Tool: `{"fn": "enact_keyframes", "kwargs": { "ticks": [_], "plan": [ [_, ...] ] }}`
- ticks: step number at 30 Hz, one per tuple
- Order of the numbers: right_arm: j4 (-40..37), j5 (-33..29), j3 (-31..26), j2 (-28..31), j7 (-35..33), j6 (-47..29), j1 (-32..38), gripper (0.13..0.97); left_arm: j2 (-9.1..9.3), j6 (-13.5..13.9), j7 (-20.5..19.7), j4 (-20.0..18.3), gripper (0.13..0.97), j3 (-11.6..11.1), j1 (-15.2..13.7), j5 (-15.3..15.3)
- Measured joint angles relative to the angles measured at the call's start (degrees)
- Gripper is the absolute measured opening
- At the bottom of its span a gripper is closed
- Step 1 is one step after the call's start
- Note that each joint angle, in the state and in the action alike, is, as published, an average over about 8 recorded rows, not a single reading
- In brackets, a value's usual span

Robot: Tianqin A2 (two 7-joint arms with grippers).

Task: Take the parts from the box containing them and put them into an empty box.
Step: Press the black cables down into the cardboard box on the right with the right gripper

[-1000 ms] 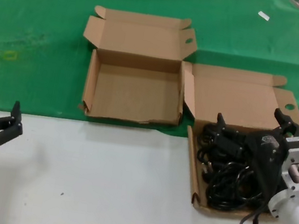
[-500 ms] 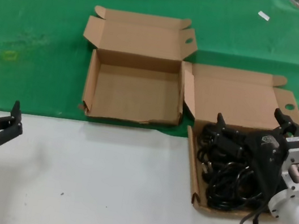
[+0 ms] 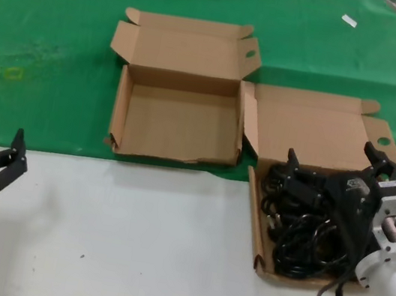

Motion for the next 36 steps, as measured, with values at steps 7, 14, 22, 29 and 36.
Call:
{"fn": "enact_keyframes", "kwargs": {
  "ticks": [7,14,22,29,36],
  "plan": [
    [1.3,2.2,-3.3,4.1,0.6,2.8,-0.7,0.966,0.00,0.0,0.0,0.0,0.794,0.0,0.0,0.0],
    [2.7,8.1,-9.1,13.8,0.2,6.4,-0.6,0.966,0.00,0.0,0.0,0.0,0.652,0.0,0.0,0.0],
    [4.4,15.8,-19.6,29.4,0.2,7.0,2.7,0.966,0.00,0.0,0.0,0.0,0.470,0.0,0.0,0.0],
    [6.3,16.0,-28.8,41.9,4.1,1.1,8.7,0.966,0.00,0.0,0.0,0.0,0.363,0.0,0.0,0.0],
    [6.1,8.8,-31.5,48.4,9.7,-11.2,13.8,0.966,0.00,0.0,0.0,0.0,0.257,0.0,0.0,0.0]
  ]
}}
